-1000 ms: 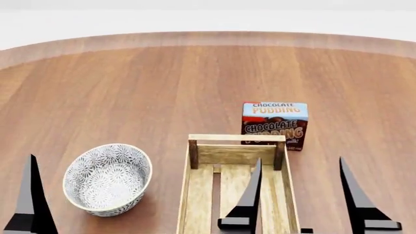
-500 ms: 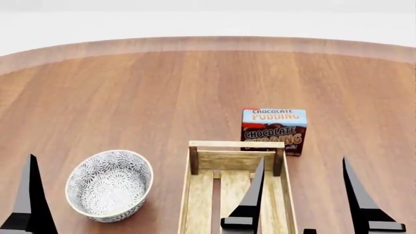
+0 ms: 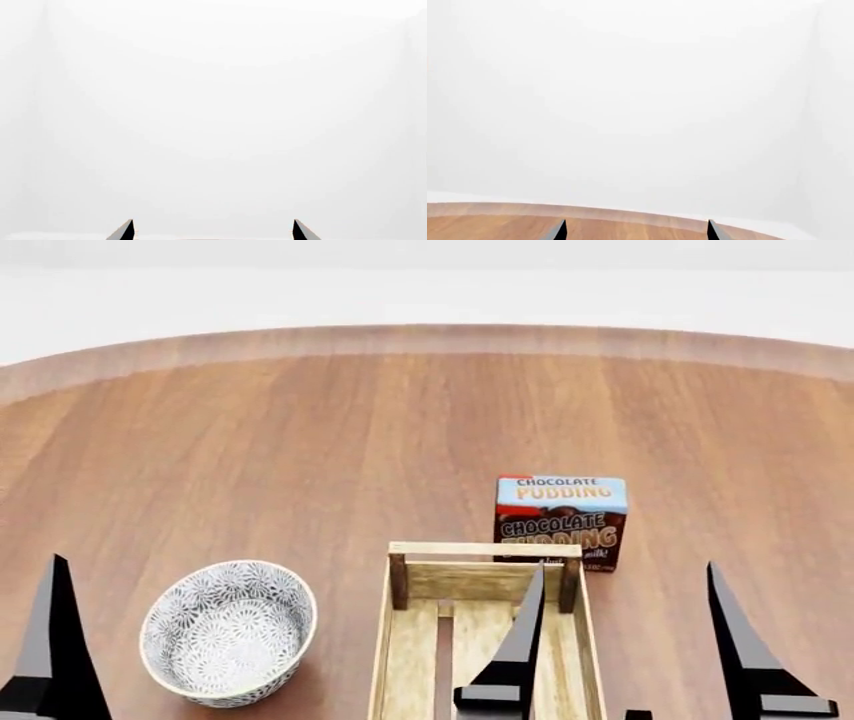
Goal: Pick up the bowl on the left and put it in the tray.
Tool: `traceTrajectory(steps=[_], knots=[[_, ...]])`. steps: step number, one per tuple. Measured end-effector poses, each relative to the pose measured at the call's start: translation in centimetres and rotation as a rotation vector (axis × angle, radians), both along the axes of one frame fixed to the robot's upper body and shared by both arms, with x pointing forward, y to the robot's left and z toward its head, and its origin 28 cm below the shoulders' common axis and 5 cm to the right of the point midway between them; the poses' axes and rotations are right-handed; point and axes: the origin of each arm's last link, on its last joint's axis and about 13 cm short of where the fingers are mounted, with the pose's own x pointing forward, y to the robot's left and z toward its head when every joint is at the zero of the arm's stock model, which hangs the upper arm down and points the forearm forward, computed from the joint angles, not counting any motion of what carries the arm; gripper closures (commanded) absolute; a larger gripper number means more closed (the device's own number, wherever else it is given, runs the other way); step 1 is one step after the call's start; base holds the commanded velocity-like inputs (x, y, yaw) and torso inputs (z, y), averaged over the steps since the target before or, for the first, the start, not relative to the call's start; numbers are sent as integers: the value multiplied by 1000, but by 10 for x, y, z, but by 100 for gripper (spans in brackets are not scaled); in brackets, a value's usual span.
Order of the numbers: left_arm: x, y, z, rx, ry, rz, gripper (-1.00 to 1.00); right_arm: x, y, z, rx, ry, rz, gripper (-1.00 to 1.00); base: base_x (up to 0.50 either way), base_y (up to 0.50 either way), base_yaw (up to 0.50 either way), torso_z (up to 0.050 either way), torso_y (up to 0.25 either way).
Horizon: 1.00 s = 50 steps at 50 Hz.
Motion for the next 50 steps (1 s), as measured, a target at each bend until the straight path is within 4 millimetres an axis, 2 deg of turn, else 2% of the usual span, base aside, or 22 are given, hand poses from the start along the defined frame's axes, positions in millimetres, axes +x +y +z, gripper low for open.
traceTrajectory(steps=[9, 43, 50], knots=[[0, 0, 1, -4, -1, -1, -100, 0, 0, 0, -20, -6, -11, -100, 0, 0, 0, 50, -15], [-1, 0, 1, 8, 2, -5, -100, -1, -1, 2, -18, -4, -23, -100, 0, 0, 0, 38, -207], [0, 0, -1, 9, 21, -10, -100, -1, -1, 2, -16, -4, -21, -100, 0, 0, 0, 0, 0]])
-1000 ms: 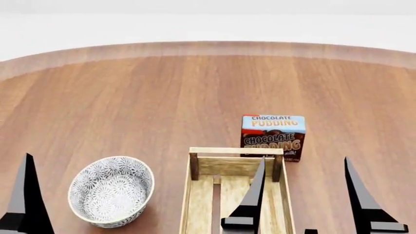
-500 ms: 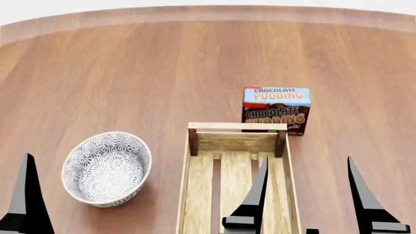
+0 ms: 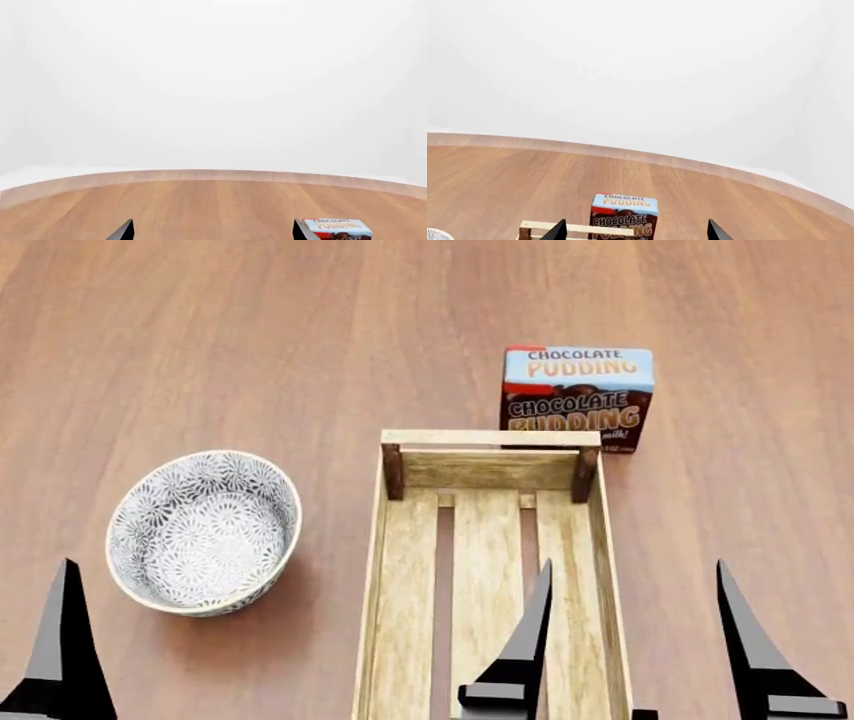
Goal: Pick up the bowl on the left and put it in the tray.
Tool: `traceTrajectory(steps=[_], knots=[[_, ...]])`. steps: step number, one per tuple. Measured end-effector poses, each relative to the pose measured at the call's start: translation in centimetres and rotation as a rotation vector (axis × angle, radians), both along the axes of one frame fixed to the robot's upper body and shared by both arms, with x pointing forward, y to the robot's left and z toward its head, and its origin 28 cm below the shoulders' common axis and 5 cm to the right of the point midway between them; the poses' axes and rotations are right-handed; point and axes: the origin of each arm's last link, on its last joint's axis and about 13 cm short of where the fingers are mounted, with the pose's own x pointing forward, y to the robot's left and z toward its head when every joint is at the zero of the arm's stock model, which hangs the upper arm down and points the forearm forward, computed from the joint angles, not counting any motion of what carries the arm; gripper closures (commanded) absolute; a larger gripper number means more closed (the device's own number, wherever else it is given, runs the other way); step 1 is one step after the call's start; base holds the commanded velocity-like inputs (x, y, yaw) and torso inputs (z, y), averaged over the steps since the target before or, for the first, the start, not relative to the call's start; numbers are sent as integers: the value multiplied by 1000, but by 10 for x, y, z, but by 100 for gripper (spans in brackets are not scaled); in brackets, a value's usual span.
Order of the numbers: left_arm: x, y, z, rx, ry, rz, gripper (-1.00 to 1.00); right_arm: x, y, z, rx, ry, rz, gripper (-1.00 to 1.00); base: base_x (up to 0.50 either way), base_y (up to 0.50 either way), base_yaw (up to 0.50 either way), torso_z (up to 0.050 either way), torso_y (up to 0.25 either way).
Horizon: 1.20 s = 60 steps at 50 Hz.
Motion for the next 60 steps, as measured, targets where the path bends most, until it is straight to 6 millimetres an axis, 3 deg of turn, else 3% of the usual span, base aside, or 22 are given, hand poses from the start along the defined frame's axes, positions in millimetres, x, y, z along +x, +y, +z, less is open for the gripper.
traceTrajectory(steps=[17, 39, 60], knots=[[12, 3, 6, -98, 97, -11, -100, 0, 0, 0, 3, 5, 4, -100, 0, 0, 0, 0, 0], [50, -2, 31, -322, 322, -58, -100, 1, 1, -2, 0, 18, 16, -100, 0, 0, 0, 0, 0], [84, -10, 32, -387, 459, -70, -100, 0, 1, -1, 1, 21, 16, -100, 0, 0, 0, 0, 0]])
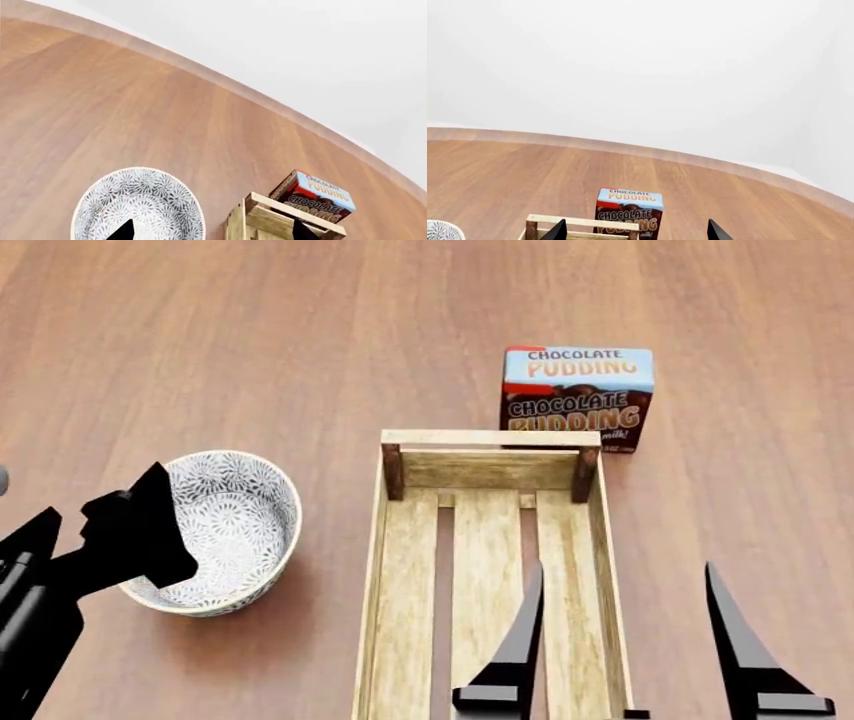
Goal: Pick up the bowl on the left and put it in the tray.
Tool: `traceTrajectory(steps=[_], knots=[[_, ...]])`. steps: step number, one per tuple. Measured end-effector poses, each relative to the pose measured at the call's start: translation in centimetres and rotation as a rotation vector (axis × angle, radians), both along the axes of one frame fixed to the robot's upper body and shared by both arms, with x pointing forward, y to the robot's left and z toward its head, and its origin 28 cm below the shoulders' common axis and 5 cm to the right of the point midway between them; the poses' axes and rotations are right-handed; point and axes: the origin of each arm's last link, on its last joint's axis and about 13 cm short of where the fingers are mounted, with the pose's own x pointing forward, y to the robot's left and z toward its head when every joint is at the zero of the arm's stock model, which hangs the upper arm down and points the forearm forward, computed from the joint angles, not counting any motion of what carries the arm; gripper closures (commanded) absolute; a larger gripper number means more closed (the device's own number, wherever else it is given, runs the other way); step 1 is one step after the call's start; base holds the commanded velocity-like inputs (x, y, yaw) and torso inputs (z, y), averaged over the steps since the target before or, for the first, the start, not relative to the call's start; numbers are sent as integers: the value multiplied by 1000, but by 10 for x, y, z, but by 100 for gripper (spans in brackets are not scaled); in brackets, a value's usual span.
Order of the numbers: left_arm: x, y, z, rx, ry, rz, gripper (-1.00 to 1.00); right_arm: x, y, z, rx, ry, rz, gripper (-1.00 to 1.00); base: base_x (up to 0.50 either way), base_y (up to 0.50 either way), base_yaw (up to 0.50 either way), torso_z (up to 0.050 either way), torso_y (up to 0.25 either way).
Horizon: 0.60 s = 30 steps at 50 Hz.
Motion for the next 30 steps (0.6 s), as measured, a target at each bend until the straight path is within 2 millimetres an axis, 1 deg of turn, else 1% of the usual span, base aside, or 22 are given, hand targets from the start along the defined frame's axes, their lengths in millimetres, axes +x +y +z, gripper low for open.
traceTrajectory(steps=[14, 30], knots=[[16, -3, -13, 28, 53, 10, -100, 0, -1, 0, 0, 0, -2, -100, 0, 0, 0, 0, 0], [26, -2, -27, 54, 94, 32, -100, 0, -1, 0, 0, 0, -3, -100, 0, 0, 0, 0, 0]])
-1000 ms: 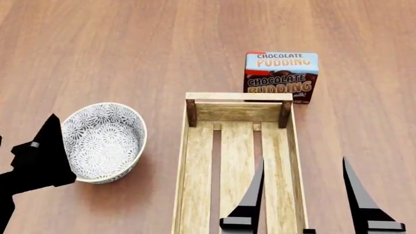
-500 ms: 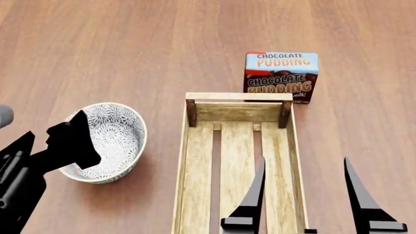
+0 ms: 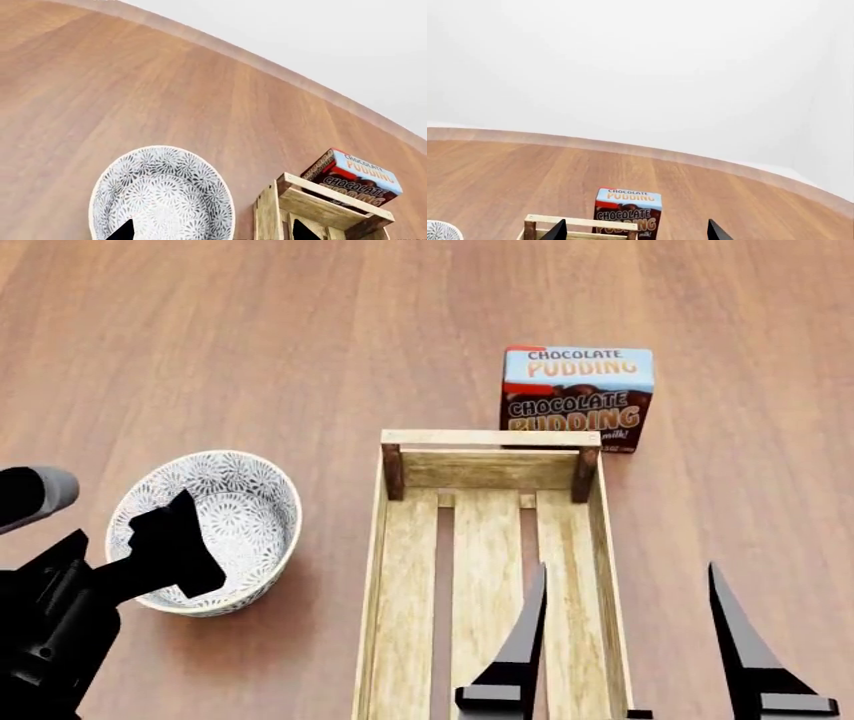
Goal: Pick up the bowl on the left and put it in the tray.
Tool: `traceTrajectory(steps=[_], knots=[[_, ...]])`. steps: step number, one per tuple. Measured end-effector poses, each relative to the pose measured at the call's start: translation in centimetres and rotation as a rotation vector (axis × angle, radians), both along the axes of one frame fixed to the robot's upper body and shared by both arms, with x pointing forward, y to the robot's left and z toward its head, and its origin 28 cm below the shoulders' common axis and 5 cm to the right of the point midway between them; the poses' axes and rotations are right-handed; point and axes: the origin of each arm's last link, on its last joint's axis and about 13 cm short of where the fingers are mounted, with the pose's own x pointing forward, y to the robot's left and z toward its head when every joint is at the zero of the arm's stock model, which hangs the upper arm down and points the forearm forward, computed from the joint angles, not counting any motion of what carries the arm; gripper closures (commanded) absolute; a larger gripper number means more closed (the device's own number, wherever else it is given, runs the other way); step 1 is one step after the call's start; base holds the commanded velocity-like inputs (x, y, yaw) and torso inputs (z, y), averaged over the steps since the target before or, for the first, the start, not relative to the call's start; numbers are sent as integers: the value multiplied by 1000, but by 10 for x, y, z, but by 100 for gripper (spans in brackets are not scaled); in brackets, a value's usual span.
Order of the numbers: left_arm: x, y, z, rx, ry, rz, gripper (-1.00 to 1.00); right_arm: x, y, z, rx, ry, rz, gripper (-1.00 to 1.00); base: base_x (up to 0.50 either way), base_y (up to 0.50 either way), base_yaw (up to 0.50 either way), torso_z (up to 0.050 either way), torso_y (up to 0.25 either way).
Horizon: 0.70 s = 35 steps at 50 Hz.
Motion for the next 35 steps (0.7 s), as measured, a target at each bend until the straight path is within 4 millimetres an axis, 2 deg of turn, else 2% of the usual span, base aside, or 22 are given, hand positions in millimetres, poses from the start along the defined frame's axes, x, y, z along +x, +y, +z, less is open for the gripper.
traceTrajectory(steps=[35], knots=[[20, 4, -31, 8, 85, 36, -100, 0, 0, -1, 1, 3, 0, -100, 0, 0, 0, 0, 0]])
